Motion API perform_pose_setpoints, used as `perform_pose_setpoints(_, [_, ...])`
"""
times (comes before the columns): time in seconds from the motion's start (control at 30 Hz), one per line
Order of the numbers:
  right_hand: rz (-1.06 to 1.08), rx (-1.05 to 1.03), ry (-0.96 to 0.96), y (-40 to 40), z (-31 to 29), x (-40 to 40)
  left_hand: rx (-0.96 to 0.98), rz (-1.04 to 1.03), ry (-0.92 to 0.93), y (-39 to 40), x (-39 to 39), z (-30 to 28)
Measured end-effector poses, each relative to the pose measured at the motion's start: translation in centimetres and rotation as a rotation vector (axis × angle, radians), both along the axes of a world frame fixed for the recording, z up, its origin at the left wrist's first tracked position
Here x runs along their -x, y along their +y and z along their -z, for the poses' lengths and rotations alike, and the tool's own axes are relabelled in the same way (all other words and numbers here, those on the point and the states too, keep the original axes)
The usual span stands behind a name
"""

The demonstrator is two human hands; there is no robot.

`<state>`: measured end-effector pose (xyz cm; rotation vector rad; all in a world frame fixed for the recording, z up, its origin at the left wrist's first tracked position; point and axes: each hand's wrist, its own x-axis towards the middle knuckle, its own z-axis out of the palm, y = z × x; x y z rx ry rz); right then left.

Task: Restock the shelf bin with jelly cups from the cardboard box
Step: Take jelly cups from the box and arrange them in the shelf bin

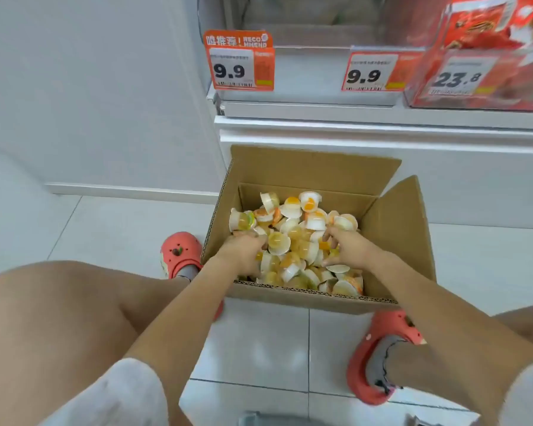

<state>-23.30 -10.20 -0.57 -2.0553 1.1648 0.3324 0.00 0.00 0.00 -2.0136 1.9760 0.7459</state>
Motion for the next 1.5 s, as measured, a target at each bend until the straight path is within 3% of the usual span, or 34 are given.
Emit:
perform_pose_setpoints(0.23, [-0.053, 0.011, -0.023, -2.5, 4.9, -2.1, -0.135, 0.425, -0.147, -5.5, 0.1, 3.6])
perform_pose_setpoints(0.37, [-0.074, -0.029, -0.029, -3.4, 6.8, -1.9, -0.124, 0.459, -0.172, -5.8, 0.3, 5.6])
perform_pose_setpoints(0.5, [-0.118, 0.06, 0.026, -2.7, 8.0, -2.6, -0.035, 0.548, -0.27, -5.3, 0.8, 6.0])
perform_pose_setpoints(0.67, [-0.085, 0.163, 0.129, -1.4, 8.7, -3.8, -0.001, 0.465, -0.405, -2.9, 2.9, 6.9])
perform_pose_setpoints(0.8, [0.09, 0.084, 0.011, -0.4, 8.8, -4.1, -0.027, 0.325, -0.454, -2.5, 1.9, 6.7])
perform_pose_setpoints(0.93, [0.443, -0.088, -0.222, 0.1, 8.5, -3.4, 0.041, 0.358, -0.391, -2.5, 0.9, 7.2])
perform_pose_setpoints(1.07, [0.749, -0.348, -0.308, -0.3, 7.7, -2.8, 0.108, 0.261, -0.164, -2.5, -0.3, 7.3])
perform_pose_setpoints(1.2, [0.959, -0.534, -0.372, -0.6, 7.5, -2.2, 0.218, -0.051, 0.246, -2.6, -1.2, 7.2])
perform_pose_setpoints(1.3, [1.135, -0.786, -0.524, -0.6, 6.4, -2.3, 0.206, -0.397, 0.507, -2.6, -0.7, 7.2])
perform_pose_setpoints(1.37, [1.235, -0.9, -0.613, -0.6, 5.7, -2.6, 0.159, -0.742, 0.73, -3.0, -0.1, 6.4])
perform_pose_setpoints(1.43, [1.324, -0.975, -0.668, -0.6, 5.1, -3.3, -0.014, -1.138, 1.045, -3.8, 0.4, 4.8])
perform_pose_setpoints(1.5, [1.355, -1.024, -0.708, -0.6, 4.1, -4.1, -0.238, -1.378, 1.388, -4.6, 0.4, 3.4])
